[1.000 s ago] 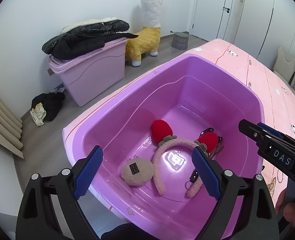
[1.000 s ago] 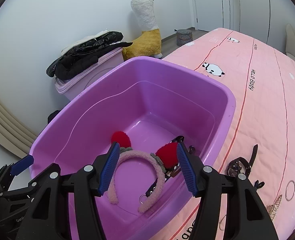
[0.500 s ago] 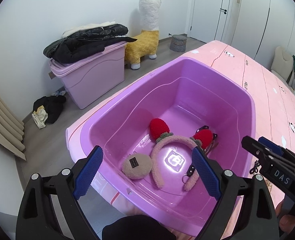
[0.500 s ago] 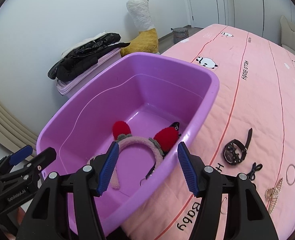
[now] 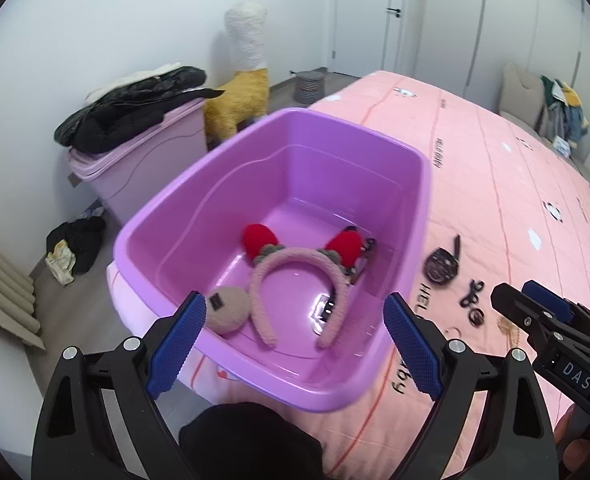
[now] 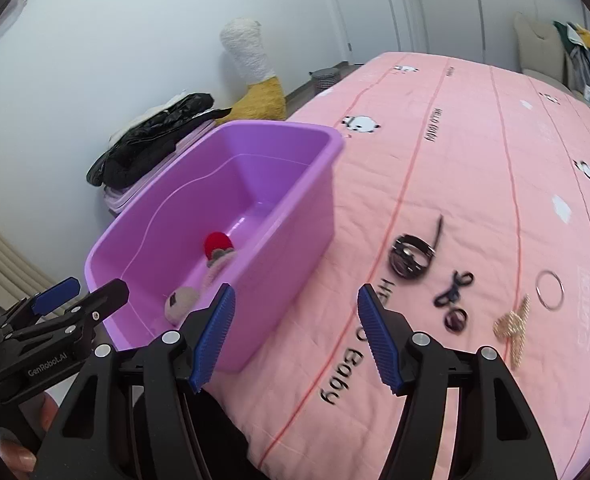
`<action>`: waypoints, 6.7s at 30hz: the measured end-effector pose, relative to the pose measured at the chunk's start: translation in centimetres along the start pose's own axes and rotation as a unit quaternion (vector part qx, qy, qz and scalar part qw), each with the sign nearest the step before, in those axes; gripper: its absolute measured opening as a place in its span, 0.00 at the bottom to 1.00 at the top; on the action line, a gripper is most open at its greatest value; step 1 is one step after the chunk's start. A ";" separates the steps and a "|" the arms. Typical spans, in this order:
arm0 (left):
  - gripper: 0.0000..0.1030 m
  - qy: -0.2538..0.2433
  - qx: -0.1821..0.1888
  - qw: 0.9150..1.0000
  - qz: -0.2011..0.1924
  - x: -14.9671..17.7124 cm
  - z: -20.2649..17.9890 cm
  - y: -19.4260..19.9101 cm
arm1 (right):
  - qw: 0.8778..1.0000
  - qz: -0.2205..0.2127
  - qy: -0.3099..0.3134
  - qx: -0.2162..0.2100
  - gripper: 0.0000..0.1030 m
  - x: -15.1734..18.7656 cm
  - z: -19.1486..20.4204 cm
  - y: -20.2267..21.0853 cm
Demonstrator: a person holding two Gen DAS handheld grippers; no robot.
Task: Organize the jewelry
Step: 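Withdraw both tools from the tub toward the bed, then grasp the pearl hair claw with the right tool while the left tool grasps the silver bangle, then carry the pearl claw and bangle into the purple tub and open both tools, then withdraw both tools from the tub back over the bed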
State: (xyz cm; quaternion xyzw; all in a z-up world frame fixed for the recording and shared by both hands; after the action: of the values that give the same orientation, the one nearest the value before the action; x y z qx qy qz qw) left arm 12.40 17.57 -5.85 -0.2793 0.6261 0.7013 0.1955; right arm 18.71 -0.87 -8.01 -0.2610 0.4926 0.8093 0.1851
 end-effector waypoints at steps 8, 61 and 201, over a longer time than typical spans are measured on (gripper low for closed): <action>0.86 -0.031 0.057 0.998 0.000 2.4 -5.9 1.3 | 0.997 -0.010 -0.058 0.041 0.59 4.4 -7.5 4.5; 0.88 -0.151 0.081 0.977 0.129 12.0 -24.3 -21.0 | 0.979 0.042 -0.137 0.142 0.59 9.0 -30.0 -8.9; 0.82 0.081 -0.044 0.996 0.020 -2.4 8.8 -7.4 | 0.993 0.036 0.111 -0.001 0.44 -7.2 9.2 -13.0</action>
State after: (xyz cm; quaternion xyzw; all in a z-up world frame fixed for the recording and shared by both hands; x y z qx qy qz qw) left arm 17.54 27.48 -9.44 -0.3310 0.6135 0.7072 0.1182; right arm 29.48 12.86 -9.31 -0.3316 0.5185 0.7818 0.0998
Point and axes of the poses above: each gripper's, at about its wrist camera, not at the fingertips, and y roughly against the way its jaws point, z to its left, x to its underside, the point moved 7 cm from there along -y, roughly the way its jaws point, and after that the axes turned 4 degrees about -y, right-handed, at the moved point
